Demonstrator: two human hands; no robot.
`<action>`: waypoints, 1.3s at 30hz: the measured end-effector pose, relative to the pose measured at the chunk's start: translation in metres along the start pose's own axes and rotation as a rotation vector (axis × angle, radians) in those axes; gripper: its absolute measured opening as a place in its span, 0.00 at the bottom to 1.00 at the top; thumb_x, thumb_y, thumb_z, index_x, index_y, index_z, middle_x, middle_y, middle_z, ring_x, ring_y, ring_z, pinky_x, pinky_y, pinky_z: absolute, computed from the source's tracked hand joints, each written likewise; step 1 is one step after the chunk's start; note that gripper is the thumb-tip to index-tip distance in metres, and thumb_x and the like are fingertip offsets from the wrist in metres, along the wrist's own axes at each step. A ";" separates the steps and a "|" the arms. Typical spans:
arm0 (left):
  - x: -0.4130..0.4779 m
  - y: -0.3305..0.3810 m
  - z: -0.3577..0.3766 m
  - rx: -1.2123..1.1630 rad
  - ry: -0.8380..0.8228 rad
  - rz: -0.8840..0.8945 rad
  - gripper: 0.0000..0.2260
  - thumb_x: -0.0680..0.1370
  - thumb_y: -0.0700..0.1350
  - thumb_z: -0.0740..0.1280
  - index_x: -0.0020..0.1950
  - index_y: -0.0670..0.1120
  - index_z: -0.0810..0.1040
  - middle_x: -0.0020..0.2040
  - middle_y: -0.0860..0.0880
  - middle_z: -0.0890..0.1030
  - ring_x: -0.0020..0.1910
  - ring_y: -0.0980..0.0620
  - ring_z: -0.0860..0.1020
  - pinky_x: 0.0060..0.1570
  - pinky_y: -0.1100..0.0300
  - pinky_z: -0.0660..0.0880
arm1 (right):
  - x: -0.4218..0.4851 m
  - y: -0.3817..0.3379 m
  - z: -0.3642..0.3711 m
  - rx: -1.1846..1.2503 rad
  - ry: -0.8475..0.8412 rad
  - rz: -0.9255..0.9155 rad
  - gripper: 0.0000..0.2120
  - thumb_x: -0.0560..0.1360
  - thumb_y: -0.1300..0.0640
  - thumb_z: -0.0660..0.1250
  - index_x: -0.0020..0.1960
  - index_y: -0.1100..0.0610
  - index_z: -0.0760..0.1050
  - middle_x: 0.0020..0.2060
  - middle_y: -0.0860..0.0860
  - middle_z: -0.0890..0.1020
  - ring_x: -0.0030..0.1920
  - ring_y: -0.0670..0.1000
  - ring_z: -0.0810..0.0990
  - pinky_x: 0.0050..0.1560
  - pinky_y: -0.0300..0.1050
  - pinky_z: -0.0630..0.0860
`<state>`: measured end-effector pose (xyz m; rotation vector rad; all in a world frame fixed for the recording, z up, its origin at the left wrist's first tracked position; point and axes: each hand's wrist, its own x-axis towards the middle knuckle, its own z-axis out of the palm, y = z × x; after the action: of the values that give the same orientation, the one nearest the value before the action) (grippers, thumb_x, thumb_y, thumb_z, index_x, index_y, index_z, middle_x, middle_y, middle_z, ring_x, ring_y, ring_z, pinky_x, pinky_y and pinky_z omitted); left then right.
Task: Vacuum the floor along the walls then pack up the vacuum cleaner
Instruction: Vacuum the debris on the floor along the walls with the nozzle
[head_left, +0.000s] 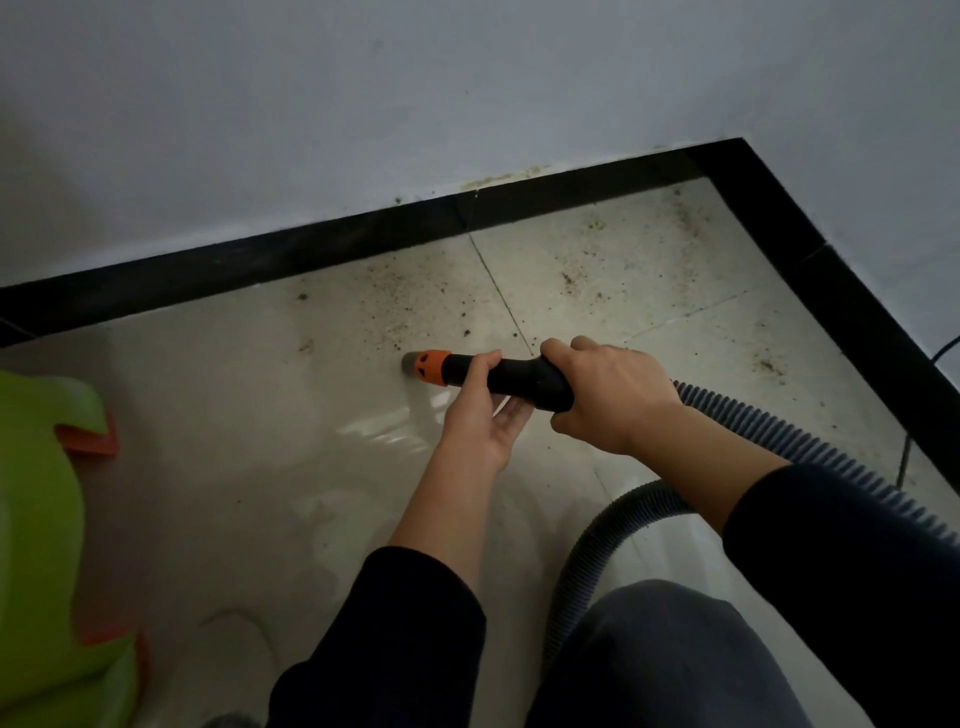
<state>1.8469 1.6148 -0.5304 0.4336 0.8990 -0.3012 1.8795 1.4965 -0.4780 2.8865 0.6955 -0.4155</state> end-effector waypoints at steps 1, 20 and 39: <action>0.000 0.002 -0.002 -0.005 0.003 0.003 0.12 0.76 0.44 0.71 0.57 0.42 0.75 0.55 0.40 0.81 0.50 0.45 0.82 0.44 0.57 0.81 | 0.001 -0.002 0.000 0.001 -0.001 -0.007 0.20 0.72 0.49 0.68 0.61 0.49 0.66 0.44 0.47 0.71 0.40 0.51 0.73 0.37 0.44 0.68; -0.006 0.051 -0.036 -0.066 0.127 0.129 0.11 0.75 0.44 0.71 0.55 0.42 0.76 0.54 0.42 0.81 0.47 0.46 0.83 0.50 0.55 0.81 | 0.034 -0.062 -0.012 -0.037 0.026 -0.126 0.21 0.73 0.49 0.67 0.63 0.50 0.66 0.44 0.47 0.69 0.40 0.50 0.71 0.38 0.44 0.66; -0.002 0.085 -0.073 -0.138 0.251 0.267 0.15 0.74 0.45 0.72 0.59 0.43 0.76 0.53 0.43 0.81 0.51 0.44 0.82 0.52 0.53 0.81 | 0.058 -0.114 -0.009 -0.017 0.066 -0.222 0.21 0.74 0.50 0.67 0.64 0.50 0.65 0.50 0.49 0.74 0.42 0.49 0.68 0.42 0.43 0.65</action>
<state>1.8319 1.7245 -0.5487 0.4637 1.0852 0.0621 1.8781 1.6240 -0.4951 2.8274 1.0297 -0.3388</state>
